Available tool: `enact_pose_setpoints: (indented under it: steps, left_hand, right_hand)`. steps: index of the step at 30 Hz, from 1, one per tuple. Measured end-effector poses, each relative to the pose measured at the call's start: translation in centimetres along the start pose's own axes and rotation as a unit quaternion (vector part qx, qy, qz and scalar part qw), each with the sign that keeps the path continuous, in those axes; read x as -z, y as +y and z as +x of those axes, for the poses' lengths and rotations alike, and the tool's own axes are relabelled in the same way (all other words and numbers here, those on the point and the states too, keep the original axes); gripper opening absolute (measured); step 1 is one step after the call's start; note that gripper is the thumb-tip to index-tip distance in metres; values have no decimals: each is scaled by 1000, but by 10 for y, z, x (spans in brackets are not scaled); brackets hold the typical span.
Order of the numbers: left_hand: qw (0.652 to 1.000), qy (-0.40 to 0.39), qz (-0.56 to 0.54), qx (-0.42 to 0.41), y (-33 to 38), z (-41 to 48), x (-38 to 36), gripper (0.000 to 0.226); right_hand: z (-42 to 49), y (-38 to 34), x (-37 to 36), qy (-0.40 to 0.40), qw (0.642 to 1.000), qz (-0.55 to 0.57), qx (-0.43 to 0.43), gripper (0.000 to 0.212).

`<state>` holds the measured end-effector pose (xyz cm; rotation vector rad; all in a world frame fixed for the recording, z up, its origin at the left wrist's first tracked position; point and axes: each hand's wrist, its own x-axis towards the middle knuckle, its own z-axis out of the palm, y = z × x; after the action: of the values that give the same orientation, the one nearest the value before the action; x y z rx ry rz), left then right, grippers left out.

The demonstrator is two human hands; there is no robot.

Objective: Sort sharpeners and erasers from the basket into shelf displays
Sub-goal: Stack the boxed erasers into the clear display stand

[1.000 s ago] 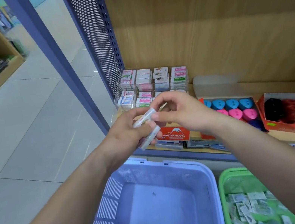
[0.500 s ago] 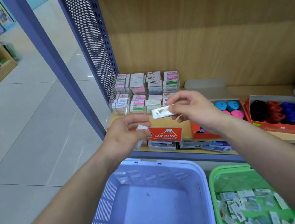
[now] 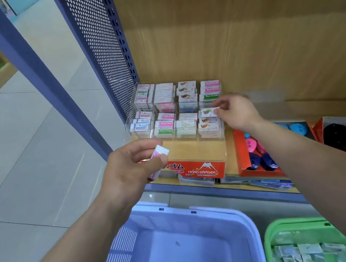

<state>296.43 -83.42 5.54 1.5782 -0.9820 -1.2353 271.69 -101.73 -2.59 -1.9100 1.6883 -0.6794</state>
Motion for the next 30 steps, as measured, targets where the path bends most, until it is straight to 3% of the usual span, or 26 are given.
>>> enact_pose_setpoints:
  steps: [8, 11, 14, 17, 19, 24, 30]
  left_hand:
    - [1000, 4, -27, 3, 1, 6, -5, 23]
    - [999, -14, -48, 7, 0, 7, -5, 35]
    - [999, -44, -24, -1, 2, 3, -5, 48]
    - [999, -40, 2, -12, 7, -3, -5, 43]
    - [999, -33, -3, -16, 8, -7, -5, 39]
    - [999, -29, -18, -20, 13, -20, -4, 38]
    - [999, -36, 32, -25, 10, -29, -4, 25]
  right_hand:
    - [16, 16, -19, -79, 982, -163, 58, 27]
    - [3, 3, -12, -37, 985, -161, 55, 32]
    - [-30, -33, 3, -6, 996, -42, 81, 26]
    - [-77, -79, 15, -117, 975, 165, 92, 19]
    - [-99, -99, 19, -170, 952, 241, 88, 20]
    - [-122, -111, 23, -177, 939, 289, 60, 28]
    - [-142, -109, 17, -152, 910, 386, -8, 20]
